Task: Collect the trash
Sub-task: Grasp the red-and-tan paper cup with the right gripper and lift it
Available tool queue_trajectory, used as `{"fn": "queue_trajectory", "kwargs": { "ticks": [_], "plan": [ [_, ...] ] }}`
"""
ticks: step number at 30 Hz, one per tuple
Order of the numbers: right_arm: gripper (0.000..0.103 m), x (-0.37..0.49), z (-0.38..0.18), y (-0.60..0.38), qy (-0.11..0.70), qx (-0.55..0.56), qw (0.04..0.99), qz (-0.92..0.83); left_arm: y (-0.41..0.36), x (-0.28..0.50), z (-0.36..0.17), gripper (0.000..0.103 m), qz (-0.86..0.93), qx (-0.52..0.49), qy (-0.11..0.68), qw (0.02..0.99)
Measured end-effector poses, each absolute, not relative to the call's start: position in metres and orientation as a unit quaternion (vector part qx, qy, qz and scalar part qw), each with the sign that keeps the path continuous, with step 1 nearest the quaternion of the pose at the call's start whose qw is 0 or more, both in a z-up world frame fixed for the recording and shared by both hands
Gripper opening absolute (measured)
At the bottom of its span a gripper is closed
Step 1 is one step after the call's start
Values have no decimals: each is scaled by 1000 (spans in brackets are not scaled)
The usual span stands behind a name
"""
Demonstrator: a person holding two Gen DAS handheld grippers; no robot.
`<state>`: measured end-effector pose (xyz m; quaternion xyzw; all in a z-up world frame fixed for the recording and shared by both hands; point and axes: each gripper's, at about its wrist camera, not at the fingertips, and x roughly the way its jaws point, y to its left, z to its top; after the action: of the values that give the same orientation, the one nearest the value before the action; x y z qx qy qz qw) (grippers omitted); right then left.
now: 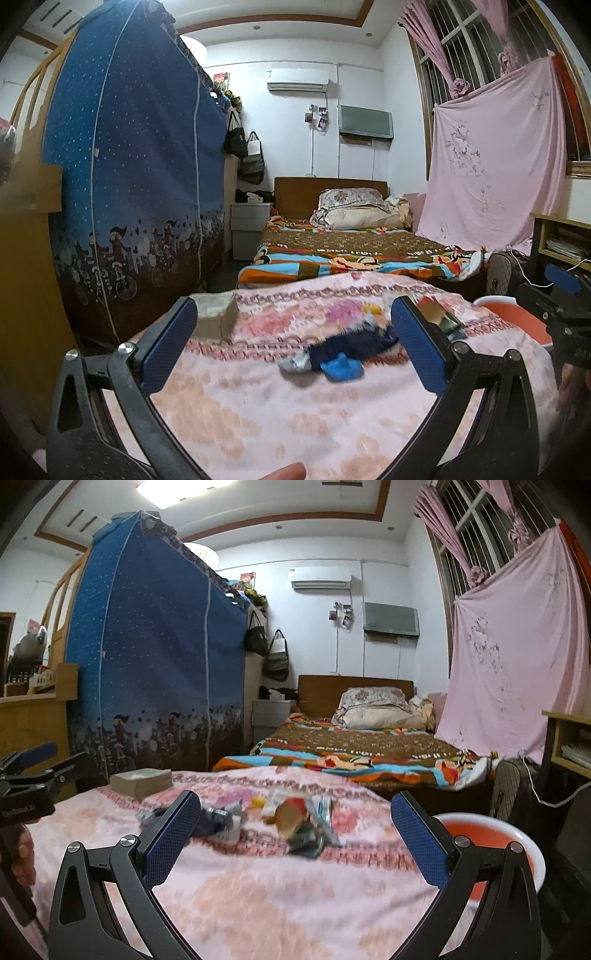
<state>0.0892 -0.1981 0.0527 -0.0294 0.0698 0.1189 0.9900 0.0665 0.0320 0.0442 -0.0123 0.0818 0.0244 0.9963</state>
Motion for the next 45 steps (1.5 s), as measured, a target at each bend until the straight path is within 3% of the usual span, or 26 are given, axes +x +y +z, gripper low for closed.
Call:
{"fn": "queue_trajectory", "kwargs": {
  "ticks": [7,11,14,16,22,27,30,35,44,45],
  "plan": [
    [103,138,50,-192,132,-45,982,125,43,111,38,90,-10,-42,135,990],
    [92,159,40,-190,169,-47,975,135,43,132,30,85,-20,-42,182,982],
    [81,170,33,-187,192,-49,969,144,46,153,20,74,-31,-59,235,970],
    [79,178,29,-186,210,-54,966,141,48,166,13,64,-40,-71,266,961],
    [69,211,26,-188,268,-45,950,152,49,190,-2,56,-72,-99,327,937],
    [48,240,26,-185,308,-37,933,184,41,201,-8,45,-94,-92,362,923],
    [44,243,26,-184,321,-34,927,193,42,204,-11,31,-100,-94,377,916],
    [39,239,17,-190,342,-22,918,201,40,209,-13,27,-110,-93,387,911],
    [37,270,12,-187,369,-12,908,197,22,214,-5,6,-132,-73,391,908],
    [32,275,12,-188,367,-9,909,197,21,213,-3,4,-134,-73,390,908]
  ]
}}
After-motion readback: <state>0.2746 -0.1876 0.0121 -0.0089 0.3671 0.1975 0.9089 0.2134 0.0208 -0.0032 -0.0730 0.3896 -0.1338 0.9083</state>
